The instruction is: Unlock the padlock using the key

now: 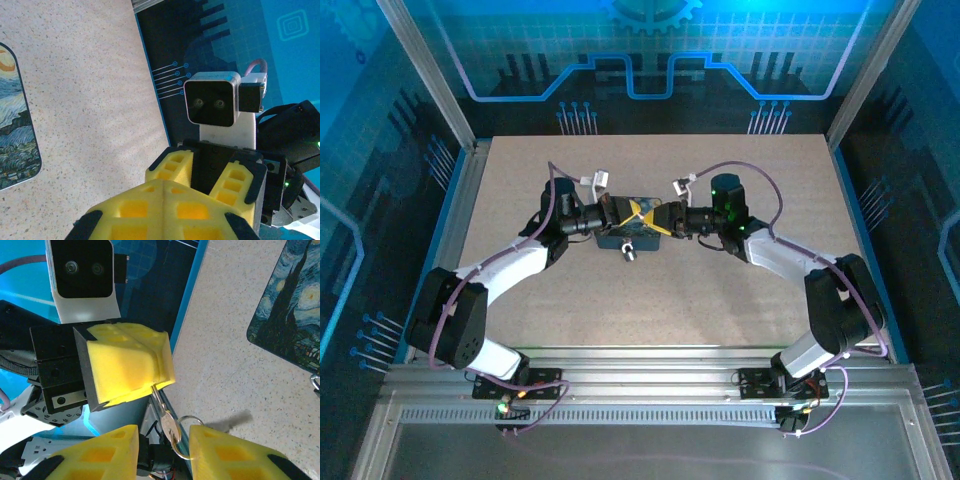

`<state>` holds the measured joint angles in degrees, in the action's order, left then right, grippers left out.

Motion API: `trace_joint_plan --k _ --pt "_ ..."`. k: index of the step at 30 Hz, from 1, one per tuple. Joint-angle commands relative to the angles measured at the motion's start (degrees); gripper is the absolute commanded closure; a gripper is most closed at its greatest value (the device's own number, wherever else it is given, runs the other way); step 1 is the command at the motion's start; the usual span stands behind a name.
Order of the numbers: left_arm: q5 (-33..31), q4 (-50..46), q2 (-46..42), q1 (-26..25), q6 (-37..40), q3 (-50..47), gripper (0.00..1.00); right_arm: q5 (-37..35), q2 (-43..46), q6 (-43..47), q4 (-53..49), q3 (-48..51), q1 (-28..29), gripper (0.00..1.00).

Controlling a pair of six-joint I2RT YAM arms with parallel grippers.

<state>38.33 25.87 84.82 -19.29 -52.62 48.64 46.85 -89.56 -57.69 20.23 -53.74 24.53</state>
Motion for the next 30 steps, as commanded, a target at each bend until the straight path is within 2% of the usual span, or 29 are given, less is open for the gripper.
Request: trace_joint_plan --k 1,4,14,18,25,29,30 --pt "0.08 1.50 0.11 0.41 -0.32 -0.91 1.00 -0.18 -0.95 -0.03 1.73 -1.99 0.95 0.72" --pt "0.08 1.64 0.09 0.41 -0.41 -1.00 1.00 0.08 -1.19 -0.21 1.92 -2.28 1.13 0.76" --pt "0.17 3.00 0.45 0.44 -1.39 -1.05 1.00 0.44 -2.06 -0.91 2.66 -2.08 1.38 0.79" --pt "0.31 3.57 0.36 0.44 -1.78 -1.44 1.00 0.44 -2.63 -1.53 4.03 -1.99 1.48 0.84" --pt "0.34 4.60 0.20 0.35 -2.39 -2.70 1.00 0.64 -2.90 -2.77 7.47 -1.32 1.41 0.99" --pt "-1.04 3.29 0.09 0.48 -2.23 -3.24 1.00 -0.16 -1.84 -1.72 7.14 -0.37 1.48 1.00" --pt "-1.59 2.49 0.09 0.69 -2.08 -3.33 0.95 -0.55 -1.43 -1.07 6.36 -0.21 1.44 1.00"
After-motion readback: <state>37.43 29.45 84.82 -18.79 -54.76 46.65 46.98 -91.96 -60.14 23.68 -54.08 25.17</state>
